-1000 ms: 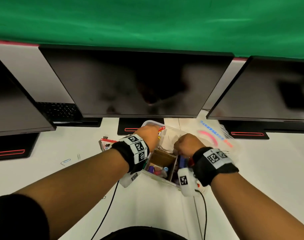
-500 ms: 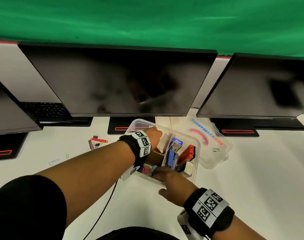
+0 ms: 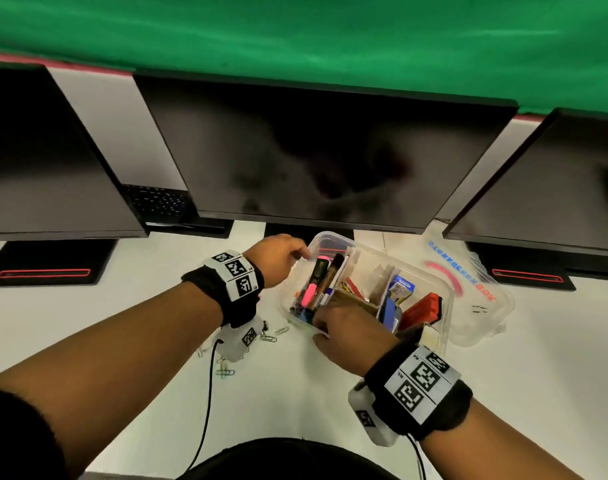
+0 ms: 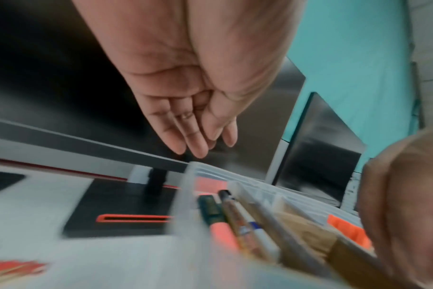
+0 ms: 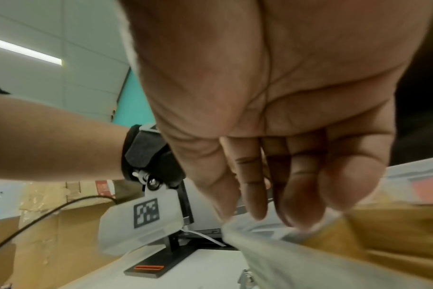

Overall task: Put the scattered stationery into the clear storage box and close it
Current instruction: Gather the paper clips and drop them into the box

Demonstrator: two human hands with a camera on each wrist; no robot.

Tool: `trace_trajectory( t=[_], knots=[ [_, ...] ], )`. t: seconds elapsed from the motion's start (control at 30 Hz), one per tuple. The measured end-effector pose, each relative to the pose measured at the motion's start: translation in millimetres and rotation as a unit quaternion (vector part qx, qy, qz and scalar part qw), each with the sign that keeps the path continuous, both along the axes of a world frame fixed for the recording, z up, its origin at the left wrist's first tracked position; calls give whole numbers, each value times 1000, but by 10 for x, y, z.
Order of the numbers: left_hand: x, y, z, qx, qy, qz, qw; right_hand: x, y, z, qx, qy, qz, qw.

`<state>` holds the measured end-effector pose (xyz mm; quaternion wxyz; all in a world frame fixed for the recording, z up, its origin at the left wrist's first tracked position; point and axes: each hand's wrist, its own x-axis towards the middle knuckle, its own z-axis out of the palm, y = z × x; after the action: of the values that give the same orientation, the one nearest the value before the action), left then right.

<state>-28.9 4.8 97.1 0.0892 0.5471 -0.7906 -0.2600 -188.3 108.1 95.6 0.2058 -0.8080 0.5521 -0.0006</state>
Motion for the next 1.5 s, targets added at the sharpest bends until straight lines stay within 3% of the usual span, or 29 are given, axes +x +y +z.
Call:
trace_trajectory(
  t=[0.23,0.43,0.6,0.77,0.93,1.1,1.33,1.4,1.5],
  knots=[
    [1265,138,-460,109,-119,74,984,873,-98,-311,53,-42,43,997],
    [1822,280,-843,183,-185,36,965,1463,-421,-778,147,12,-20,989],
    [2075,248,-975,190,-195,3,962,1782,-949,-935,111,23,-132,985],
    [2238,199,-1104,182,-194,-10,964,1887,-1404,-1079,96,39,-176,979],
    [2287,198,-1190,171,-207,-43,962,1893,-1591,-1211,130,59,-151,978],
    [2253,145,-1207,151,-176,-45,972,1925,-1489,-1294,147,60,-134,978],
    [2030,4,-1204,120,-127,-39,984,1885,-996,-1366,157,74,-3,985],
    [1976,15,-1226,121,-136,-42,982,1846,-916,-1397,157,49,7,986],
    [1915,47,-1266,121,-140,-23,982,1808,-916,-1376,115,-55,-83,988]
  ],
)
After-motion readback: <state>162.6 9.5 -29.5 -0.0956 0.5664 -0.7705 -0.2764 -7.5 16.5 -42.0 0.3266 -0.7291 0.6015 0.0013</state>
